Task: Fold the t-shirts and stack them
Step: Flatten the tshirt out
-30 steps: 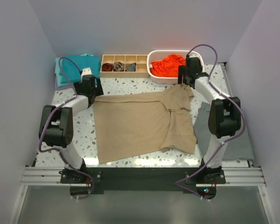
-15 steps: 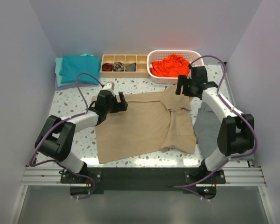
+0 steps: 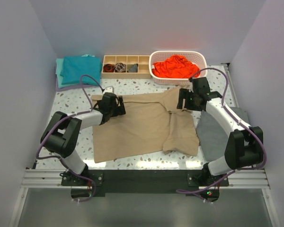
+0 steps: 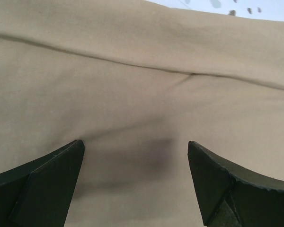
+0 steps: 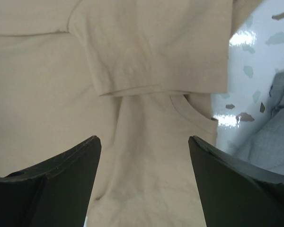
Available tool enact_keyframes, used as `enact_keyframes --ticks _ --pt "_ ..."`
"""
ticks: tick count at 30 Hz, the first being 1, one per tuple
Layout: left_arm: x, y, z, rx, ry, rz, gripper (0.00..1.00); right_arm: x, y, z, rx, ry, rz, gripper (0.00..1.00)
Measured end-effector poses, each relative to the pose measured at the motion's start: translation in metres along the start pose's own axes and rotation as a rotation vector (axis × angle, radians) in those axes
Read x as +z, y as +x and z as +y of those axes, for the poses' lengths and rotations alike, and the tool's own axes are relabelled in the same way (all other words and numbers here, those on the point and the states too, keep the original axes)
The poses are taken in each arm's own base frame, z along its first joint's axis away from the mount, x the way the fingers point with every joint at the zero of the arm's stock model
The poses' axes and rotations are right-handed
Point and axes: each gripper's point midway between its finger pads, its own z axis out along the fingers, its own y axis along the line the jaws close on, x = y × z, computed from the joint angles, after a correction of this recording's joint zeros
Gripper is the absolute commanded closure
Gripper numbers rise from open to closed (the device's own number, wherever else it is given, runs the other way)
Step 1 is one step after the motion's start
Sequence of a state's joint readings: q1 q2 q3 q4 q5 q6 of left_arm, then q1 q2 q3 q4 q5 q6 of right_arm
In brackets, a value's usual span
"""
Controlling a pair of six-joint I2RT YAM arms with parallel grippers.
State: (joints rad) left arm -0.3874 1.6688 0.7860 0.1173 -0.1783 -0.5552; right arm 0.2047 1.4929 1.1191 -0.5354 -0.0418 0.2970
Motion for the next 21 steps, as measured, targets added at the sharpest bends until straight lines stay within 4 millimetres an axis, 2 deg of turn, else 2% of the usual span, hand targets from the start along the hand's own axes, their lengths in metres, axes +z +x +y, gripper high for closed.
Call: enact_keyframes --ticks 7,10,16,19,21 --pt "-0.005 -0.001 0.042 0.04 -0.184 0.037 0.02 -0.013 0.029 -0.002 -0.021 0.032 0.08 0.21" --pt "-0.018 0.006 0.07 0.07 -0.288 0.088 0.02 -0.018 0.043 0.009 -0.062 0.017 0.12 0.21" --pt "-0.037 -0.006 0.125 0.072 -0.465 0.108 0.03 -0.022 0.087 0.034 -0.163 -0.035 0.238 0.21" --pt "-0.041 -0.013 0.139 0.065 -0.502 0.11 0.04 -0.024 0.109 0.041 -0.201 -0.052 0.289 0.21" --pt "-0.042 -0.017 0.135 0.062 -0.477 0.102 0.04 -0.027 0.121 0.043 -0.217 -0.063 0.315 0.2"
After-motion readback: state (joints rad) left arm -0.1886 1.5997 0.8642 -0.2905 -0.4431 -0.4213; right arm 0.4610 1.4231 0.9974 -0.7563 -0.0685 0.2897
